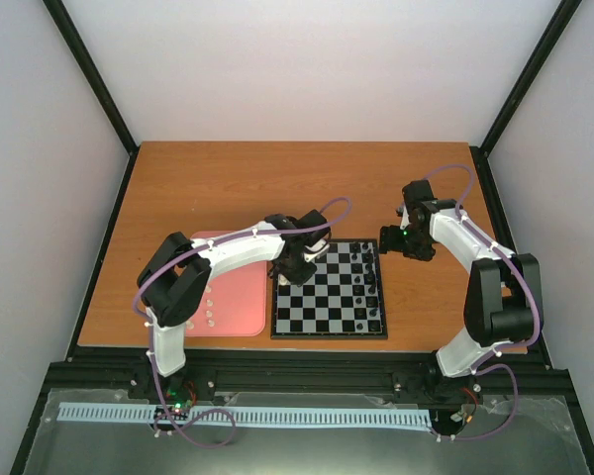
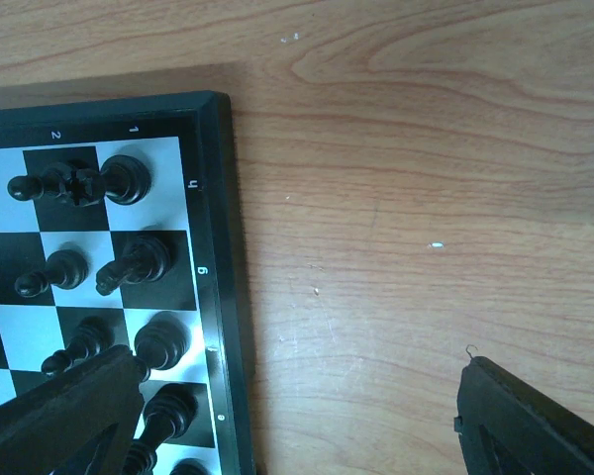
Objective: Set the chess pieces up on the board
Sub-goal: Place the chess piece on the chessboard.
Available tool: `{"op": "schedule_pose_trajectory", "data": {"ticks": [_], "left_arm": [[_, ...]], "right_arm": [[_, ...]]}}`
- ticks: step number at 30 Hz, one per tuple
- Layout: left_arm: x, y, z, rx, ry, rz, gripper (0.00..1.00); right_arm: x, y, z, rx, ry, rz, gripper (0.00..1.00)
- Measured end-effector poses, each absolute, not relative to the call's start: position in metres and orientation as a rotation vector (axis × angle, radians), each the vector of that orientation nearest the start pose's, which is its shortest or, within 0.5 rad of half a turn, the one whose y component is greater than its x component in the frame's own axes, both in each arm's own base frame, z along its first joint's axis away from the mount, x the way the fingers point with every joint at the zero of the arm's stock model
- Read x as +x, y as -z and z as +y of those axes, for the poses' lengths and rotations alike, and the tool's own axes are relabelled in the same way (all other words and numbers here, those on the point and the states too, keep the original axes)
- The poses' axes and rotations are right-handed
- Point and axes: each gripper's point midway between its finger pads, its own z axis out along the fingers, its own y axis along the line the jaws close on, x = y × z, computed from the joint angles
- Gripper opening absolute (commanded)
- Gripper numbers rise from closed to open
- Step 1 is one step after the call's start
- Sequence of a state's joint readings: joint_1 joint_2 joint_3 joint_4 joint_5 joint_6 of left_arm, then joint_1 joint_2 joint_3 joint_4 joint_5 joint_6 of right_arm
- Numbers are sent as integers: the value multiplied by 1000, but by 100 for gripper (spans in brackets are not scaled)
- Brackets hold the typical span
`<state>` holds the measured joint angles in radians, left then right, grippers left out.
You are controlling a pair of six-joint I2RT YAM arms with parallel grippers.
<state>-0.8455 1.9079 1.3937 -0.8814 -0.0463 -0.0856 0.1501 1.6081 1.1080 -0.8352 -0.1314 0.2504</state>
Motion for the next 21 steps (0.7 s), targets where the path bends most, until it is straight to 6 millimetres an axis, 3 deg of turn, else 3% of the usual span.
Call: {"op": "schedule_pose_trajectory", "data": {"ticks": [21], "left_arm": [[270, -50, -287, 1089, 20, 2753, 6]], "right_arm": [[324, -74, 72, 123, -257, 2926, 100]]}}
